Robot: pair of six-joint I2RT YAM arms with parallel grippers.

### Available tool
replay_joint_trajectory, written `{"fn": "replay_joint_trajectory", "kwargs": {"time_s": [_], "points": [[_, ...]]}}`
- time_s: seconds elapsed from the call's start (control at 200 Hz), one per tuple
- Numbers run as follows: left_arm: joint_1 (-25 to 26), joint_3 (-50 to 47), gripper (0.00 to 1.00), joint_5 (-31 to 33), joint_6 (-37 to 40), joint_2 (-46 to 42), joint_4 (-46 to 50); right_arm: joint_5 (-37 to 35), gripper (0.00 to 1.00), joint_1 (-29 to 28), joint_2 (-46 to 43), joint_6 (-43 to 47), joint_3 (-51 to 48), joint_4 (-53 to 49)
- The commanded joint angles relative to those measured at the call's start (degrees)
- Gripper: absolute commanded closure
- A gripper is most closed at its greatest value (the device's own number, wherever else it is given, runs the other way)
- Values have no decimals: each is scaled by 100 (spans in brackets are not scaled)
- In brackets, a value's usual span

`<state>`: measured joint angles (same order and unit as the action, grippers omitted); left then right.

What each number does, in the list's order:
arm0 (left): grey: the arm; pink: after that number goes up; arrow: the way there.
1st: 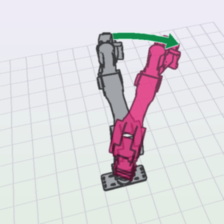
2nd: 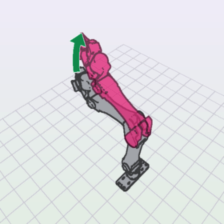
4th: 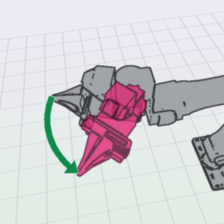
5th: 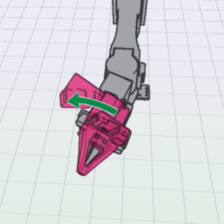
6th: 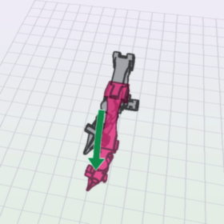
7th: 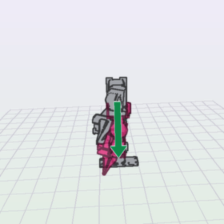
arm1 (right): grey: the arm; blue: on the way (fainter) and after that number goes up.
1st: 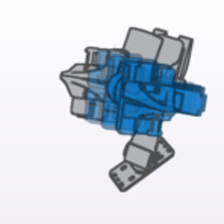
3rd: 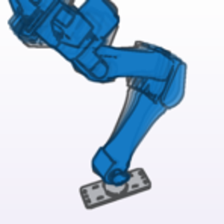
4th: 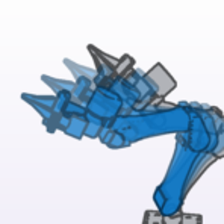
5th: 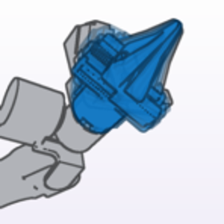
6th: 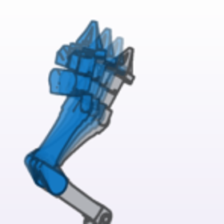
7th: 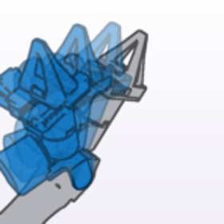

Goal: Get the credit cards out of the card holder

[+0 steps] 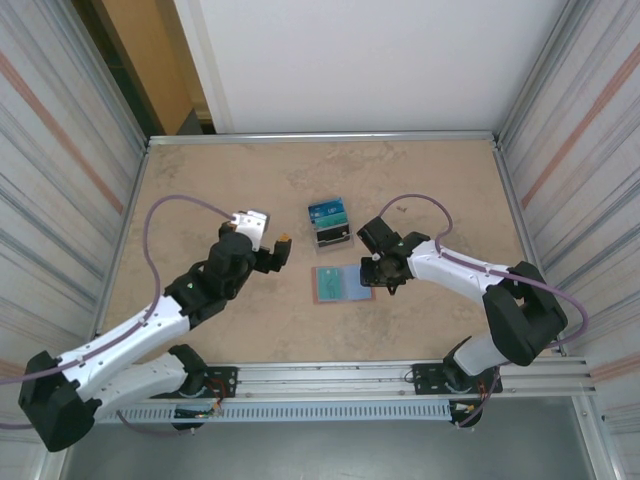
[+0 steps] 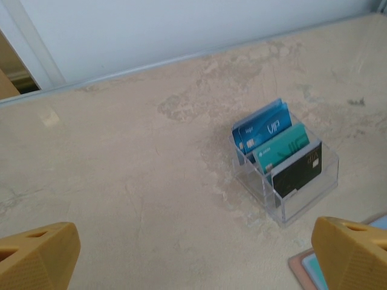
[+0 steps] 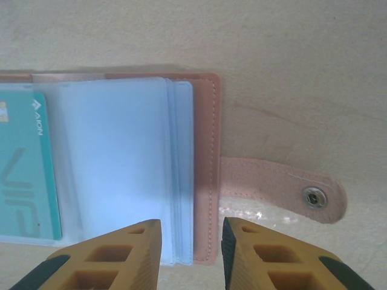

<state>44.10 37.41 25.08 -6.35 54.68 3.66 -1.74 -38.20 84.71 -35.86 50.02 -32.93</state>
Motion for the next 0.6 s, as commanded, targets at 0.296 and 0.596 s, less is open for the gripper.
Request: {"fn": "replay_joint_trajectory", "kwargs": {"time_s": [0.296, 0.596], "points": [[616, -231, 1, -241, 673, 1538, -801, 1151, 69, 148, -556, -272, -19, 545], [752, -391, 1, -672, -124, 2668, -1859, 1947, 69, 140, 66, -459, 68, 1257]]}}
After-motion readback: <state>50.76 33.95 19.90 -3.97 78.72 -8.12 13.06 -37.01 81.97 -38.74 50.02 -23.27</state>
